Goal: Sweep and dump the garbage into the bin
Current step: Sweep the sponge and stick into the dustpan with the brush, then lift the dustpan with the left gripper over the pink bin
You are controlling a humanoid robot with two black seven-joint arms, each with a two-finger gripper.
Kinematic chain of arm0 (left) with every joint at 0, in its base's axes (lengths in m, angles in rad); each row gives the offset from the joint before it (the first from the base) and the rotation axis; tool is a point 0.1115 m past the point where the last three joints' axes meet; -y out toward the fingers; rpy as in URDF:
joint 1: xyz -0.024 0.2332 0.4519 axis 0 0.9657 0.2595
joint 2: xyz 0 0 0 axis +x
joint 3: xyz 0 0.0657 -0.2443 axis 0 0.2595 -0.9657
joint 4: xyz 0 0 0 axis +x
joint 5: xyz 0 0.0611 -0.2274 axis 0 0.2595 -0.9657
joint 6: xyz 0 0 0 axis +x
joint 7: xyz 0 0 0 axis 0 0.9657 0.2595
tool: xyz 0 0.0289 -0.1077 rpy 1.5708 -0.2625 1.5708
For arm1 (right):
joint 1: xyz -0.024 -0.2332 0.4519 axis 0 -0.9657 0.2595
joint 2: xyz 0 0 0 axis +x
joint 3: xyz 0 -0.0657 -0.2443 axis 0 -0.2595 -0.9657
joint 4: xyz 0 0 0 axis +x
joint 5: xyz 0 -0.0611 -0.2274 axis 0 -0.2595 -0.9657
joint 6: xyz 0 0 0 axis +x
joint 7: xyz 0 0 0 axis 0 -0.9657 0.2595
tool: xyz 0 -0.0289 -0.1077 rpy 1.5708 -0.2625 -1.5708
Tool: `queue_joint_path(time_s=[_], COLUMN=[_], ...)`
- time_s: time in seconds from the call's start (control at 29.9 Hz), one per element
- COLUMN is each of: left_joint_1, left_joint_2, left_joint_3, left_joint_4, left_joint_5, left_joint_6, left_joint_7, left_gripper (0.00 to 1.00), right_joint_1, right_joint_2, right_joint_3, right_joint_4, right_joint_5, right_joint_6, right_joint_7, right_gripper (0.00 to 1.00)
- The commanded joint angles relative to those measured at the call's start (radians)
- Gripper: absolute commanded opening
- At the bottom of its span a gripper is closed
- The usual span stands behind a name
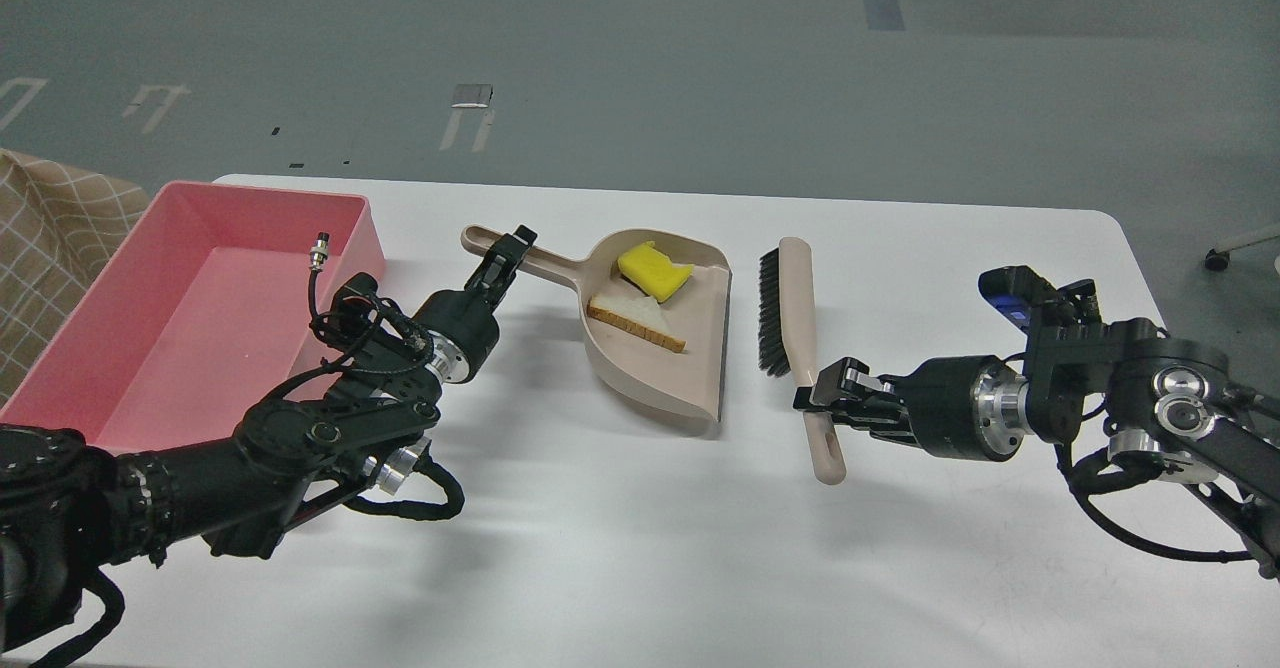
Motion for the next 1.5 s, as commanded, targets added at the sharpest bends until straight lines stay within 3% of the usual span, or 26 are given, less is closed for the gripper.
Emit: queue_joint_path(time_s=[0.0,0.43,0.77,1.2,1.47], left_joint_1=[0.003,0.004,-0.028,-0.063,-0.074], left_joint_2=[0.0,0.01,0.069,0.342,0.497], left_joint_3=[-0.013,-0.091,-0.129,-0.188,-0.191], left_joint_4=[-0.009,-0.052,-0.136,-0.343,-0.363], left_joint_5=[-0.018,-0.102,-0.147,-0.253,-0.271], left_joint_6=[0.0,0.0,0.0,0.0,0.0], left_joint_7=[0.0,0.0,0.0,0.0,0.0], left_gripper=[0.0,0.0,0.0,0.0,0.0], right_joint_1=[-0.003,-0.009,-0.01,-0.01,-0.009], right_joint_2=[-0.031,-0.15,-0.158,-0.146,-0.129], right_joint_3=[0.001,0.008,0.008,0.008,0.006], right_joint_4=[0.0,-0.002,-0.003,-0.012,-0.017], right_joint_5=[0.0,0.02,0.02,0.02,0.018], right_joint_6=[0.0,0.0,0.0,0.0,0.0], right_joint_7=[0.0,0.0,0.0,0.0,0.0], right_gripper=[0.0,0.0,0.0,0.0,0.0])
